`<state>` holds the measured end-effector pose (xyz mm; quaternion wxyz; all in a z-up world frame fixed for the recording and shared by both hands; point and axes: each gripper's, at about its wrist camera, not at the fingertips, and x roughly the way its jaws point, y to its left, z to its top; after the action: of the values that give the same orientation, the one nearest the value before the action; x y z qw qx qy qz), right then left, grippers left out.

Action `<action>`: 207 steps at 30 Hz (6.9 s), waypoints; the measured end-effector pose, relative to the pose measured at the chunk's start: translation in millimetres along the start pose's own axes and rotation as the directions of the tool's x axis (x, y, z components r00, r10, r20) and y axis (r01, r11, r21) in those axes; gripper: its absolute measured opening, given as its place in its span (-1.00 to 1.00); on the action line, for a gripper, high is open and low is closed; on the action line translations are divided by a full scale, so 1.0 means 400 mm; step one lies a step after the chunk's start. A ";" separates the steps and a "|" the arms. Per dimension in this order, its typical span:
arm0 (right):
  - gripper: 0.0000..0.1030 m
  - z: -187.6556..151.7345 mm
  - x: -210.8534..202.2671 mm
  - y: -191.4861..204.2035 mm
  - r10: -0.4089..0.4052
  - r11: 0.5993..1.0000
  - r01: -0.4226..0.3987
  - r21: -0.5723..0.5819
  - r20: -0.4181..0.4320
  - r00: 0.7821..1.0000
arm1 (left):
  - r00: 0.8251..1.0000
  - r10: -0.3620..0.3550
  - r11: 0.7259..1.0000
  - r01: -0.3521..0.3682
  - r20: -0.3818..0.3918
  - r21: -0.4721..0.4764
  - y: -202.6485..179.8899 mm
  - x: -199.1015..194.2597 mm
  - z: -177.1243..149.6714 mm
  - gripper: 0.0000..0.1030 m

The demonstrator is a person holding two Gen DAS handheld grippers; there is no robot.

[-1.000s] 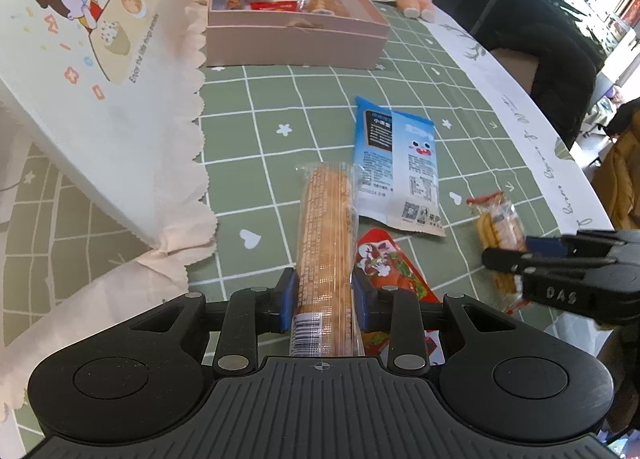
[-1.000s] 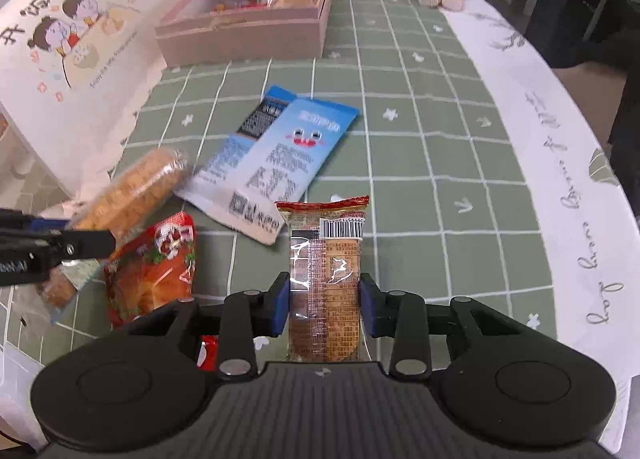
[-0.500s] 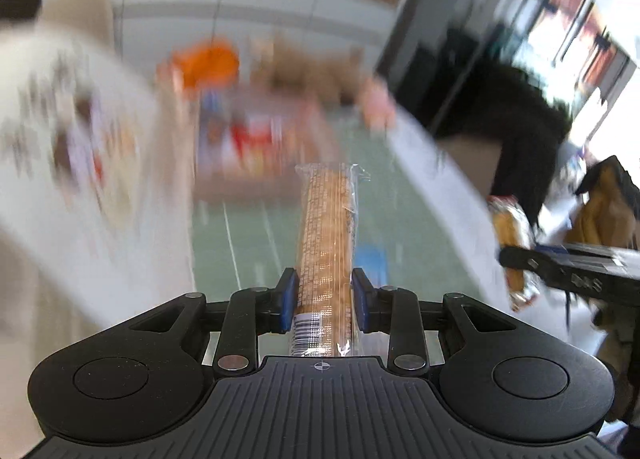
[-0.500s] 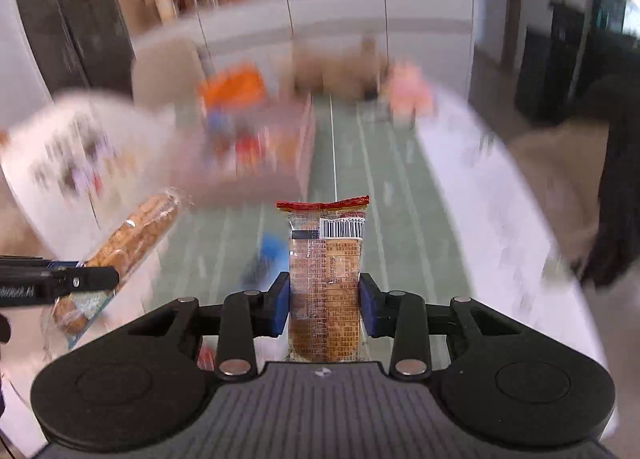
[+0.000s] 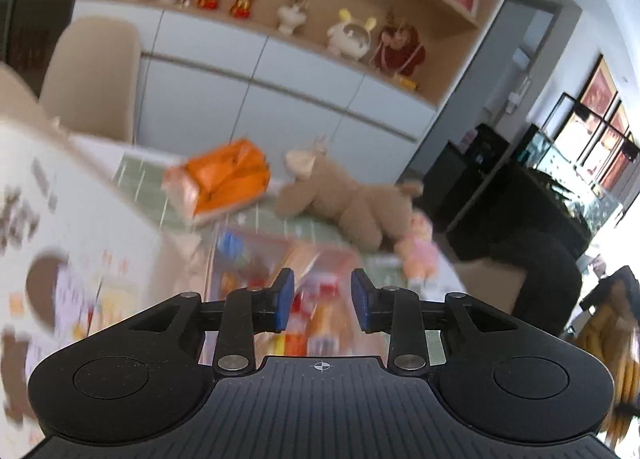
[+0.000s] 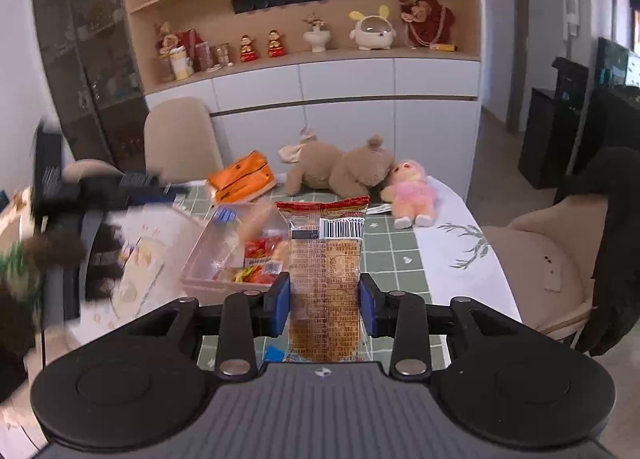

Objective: Organize snacks
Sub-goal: 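Open the left gripper over the pink box while the right releases the small biscuit pack, then grasp the red chicken-leg snack pack with the right gripper, then lift the red chicken-leg pack with the right gripper toward the left gripper, then grasp the red pack with the left gripper while the right gripper opens and releases it, then drop the red pack from the left gripper while the right grasps the blue bag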

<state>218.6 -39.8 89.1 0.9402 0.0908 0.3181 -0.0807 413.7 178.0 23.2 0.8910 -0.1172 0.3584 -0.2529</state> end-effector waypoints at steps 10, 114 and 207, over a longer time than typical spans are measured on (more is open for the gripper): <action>0.08 0.130 0.391 0.172 0.056 0.997 -0.051 -0.057 0.090 0.994 | 0.933 0.000 0.999 -0.020 -0.360 -0.051 0.056 -0.058 -0.268 -0.39; -0.05 -0.623 0.055 -0.240 -0.142 0.981 0.168 0.101 -0.223 0.964 | 0.806 -0.139 0.957 0.259 -0.575 0.130 -0.428 0.107 -0.653 -0.29; 0.63 -0.382 0.438 0.141 0.131 0.981 -0.171 -0.094 -0.331 0.934 | 0.944 -0.059 0.987 0.008 -0.325 -0.159 0.069 -0.243 -0.468 -0.51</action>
<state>278.8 32.2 -131.0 0.8825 0.0696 0.4643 0.0273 233.4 248.1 -65.3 0.8026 -0.1486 0.5182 -0.2554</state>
